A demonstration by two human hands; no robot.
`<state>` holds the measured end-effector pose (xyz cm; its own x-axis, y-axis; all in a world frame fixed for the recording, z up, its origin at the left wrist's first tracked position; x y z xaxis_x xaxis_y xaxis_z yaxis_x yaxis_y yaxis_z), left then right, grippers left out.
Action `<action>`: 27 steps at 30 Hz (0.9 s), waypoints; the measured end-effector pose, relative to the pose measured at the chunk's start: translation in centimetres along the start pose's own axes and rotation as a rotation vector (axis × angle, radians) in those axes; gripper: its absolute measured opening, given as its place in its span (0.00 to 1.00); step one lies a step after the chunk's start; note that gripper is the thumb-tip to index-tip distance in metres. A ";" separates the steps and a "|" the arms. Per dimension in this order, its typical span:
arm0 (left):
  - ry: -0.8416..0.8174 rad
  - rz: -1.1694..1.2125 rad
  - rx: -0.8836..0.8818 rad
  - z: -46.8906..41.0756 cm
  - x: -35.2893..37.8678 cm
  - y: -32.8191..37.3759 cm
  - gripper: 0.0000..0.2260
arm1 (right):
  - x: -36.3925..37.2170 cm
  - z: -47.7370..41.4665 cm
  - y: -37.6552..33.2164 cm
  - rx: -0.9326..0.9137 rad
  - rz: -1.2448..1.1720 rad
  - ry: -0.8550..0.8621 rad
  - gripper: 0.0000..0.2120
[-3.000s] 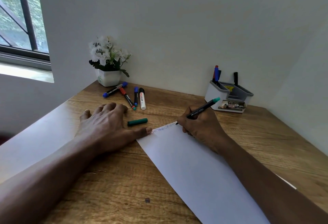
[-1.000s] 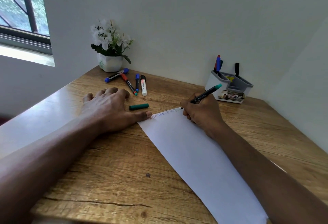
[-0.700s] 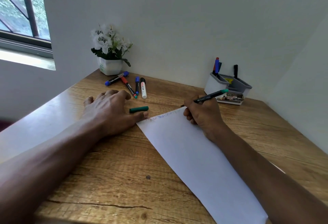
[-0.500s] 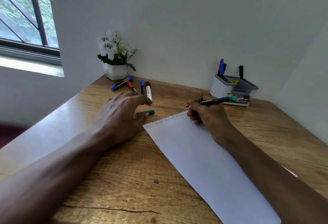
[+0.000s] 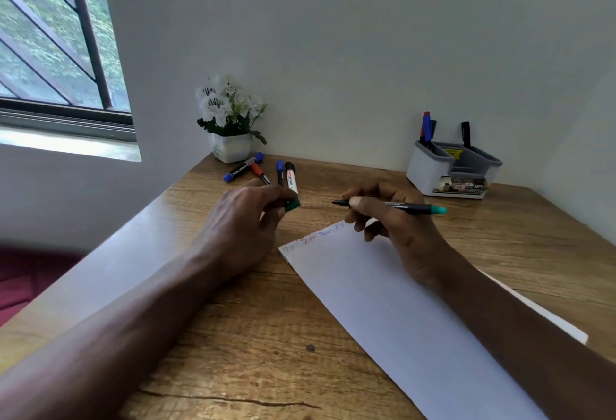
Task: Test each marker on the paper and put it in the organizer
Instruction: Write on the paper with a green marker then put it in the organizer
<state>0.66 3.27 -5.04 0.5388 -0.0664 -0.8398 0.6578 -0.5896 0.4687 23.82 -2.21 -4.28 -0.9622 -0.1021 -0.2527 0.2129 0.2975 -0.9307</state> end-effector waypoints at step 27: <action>-0.021 0.086 0.174 0.2 0.1 0.6 0.15 | 0.8 0.2 -0.5 0.007 -0.087 -0.114 0.10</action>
<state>0.96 2.74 -4.92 0.5767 -0.1387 -0.8051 0.5077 -0.7112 0.4862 22.94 -2.65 -4.10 -0.9515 -0.2350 -0.1986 0.1307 0.2758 -0.9523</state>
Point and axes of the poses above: each hand's wrist, its own z-axis away from the middle knuckle, its own x-axis out of the palm, y = z × x, the point moved 1 cm from there along -z, towards the middle knuckle, and after that the axes turned 15 degrees about -y, right-handed, at the moved point
